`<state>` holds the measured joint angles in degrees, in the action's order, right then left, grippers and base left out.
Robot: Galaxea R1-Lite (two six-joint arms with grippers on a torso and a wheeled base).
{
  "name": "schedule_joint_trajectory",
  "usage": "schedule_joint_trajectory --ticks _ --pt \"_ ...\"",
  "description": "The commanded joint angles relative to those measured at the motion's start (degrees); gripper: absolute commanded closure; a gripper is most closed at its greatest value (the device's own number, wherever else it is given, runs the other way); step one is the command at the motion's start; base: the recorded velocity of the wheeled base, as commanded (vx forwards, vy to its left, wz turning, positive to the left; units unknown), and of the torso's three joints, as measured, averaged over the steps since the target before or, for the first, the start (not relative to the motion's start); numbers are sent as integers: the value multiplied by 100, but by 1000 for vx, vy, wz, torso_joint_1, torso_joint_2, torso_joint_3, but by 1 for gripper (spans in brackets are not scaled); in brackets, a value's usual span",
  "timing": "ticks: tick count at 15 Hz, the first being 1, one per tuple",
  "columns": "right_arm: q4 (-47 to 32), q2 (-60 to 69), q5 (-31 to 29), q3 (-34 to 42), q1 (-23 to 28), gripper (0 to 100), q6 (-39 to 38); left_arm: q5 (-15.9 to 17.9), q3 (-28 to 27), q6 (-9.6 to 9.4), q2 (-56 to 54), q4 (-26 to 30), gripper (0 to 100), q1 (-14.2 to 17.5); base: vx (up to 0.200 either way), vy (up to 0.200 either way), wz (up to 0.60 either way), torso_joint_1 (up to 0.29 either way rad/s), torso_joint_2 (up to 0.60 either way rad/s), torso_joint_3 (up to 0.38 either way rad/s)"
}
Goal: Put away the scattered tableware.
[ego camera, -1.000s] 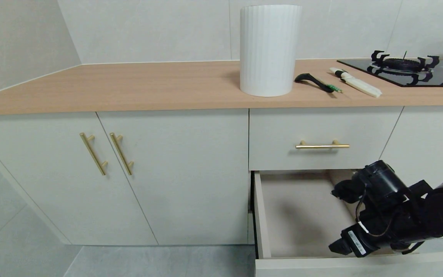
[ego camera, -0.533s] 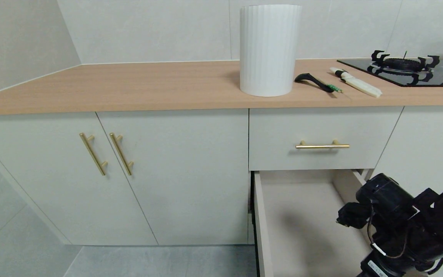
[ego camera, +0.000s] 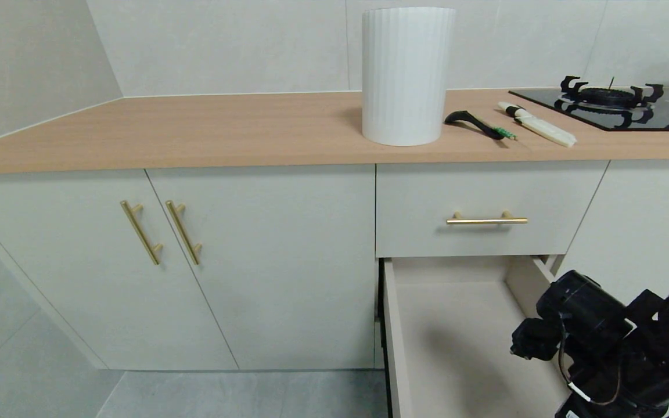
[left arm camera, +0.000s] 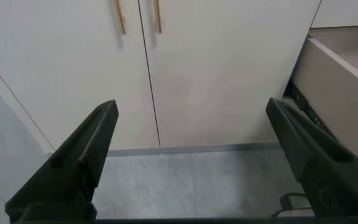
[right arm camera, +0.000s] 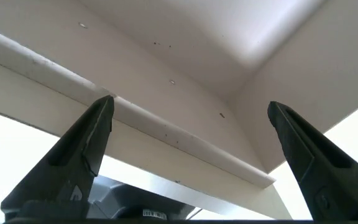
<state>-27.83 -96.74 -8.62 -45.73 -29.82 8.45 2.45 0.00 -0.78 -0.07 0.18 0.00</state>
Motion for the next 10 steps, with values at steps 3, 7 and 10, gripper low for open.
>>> schedule_joint_trajectory --ticks 3,7,10 --pt "94 -55 -87 -481 2 0 -731 1 0 -1 7 -1 0 0 0 0 0 0 0 0" --pt "1544 -178 -105 -920 266 0 -2277 -8 0 -1 7 -1 0 0 0 0 0 0 0 0" --pt "1711 -99 -175 -833 319 0 -2260 -8 0 -1 7 -1 0 0 0 0 0 0 0 0"
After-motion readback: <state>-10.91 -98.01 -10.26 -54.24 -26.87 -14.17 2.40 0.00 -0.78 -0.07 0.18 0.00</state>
